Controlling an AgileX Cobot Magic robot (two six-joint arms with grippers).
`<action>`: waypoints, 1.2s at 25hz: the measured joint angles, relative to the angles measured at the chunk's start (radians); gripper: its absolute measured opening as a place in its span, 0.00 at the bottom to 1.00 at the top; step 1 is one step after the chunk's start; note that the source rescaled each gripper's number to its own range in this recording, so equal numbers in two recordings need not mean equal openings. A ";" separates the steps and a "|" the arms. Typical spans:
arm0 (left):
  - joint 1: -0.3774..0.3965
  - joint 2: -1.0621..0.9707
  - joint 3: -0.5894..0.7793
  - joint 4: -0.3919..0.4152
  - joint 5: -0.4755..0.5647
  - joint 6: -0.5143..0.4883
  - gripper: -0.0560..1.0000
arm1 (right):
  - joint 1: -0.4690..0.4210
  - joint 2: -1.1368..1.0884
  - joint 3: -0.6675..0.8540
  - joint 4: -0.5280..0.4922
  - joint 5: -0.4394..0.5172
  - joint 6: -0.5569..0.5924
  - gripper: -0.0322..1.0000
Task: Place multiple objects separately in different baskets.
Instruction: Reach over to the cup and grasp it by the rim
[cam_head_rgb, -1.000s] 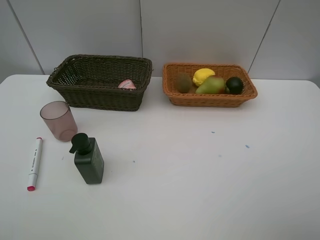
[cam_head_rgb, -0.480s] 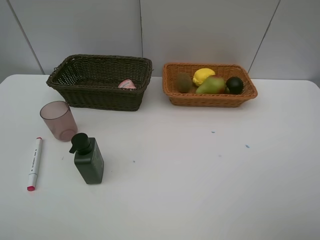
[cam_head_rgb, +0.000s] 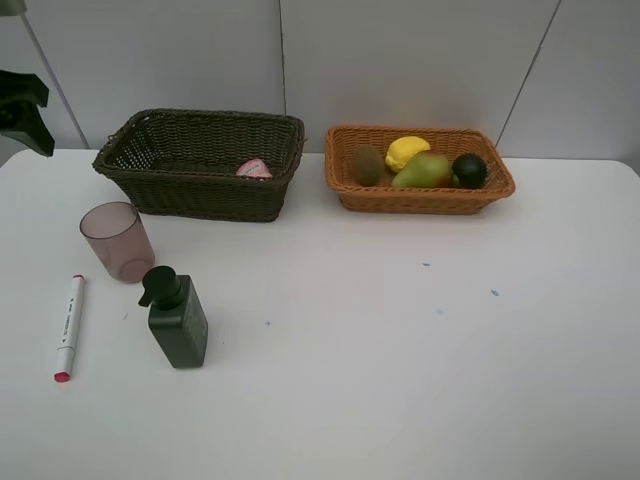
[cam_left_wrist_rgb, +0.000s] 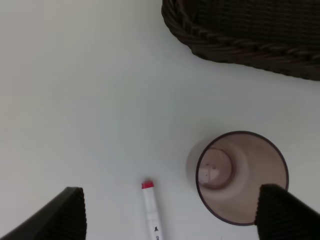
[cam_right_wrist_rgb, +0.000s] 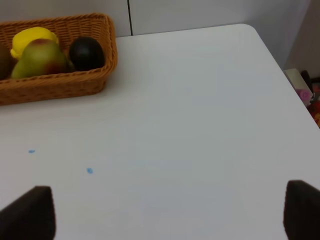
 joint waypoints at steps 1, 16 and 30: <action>-0.002 0.012 0.000 -0.001 -0.002 0.002 0.90 | 0.000 0.000 0.000 0.000 0.000 0.000 1.00; -0.097 0.185 0.000 -0.005 -0.061 0.019 0.90 | 0.000 0.000 0.000 0.000 0.000 0.000 1.00; -0.097 0.334 0.000 -0.004 -0.119 0.019 0.90 | 0.000 0.000 0.000 0.000 0.000 -0.001 1.00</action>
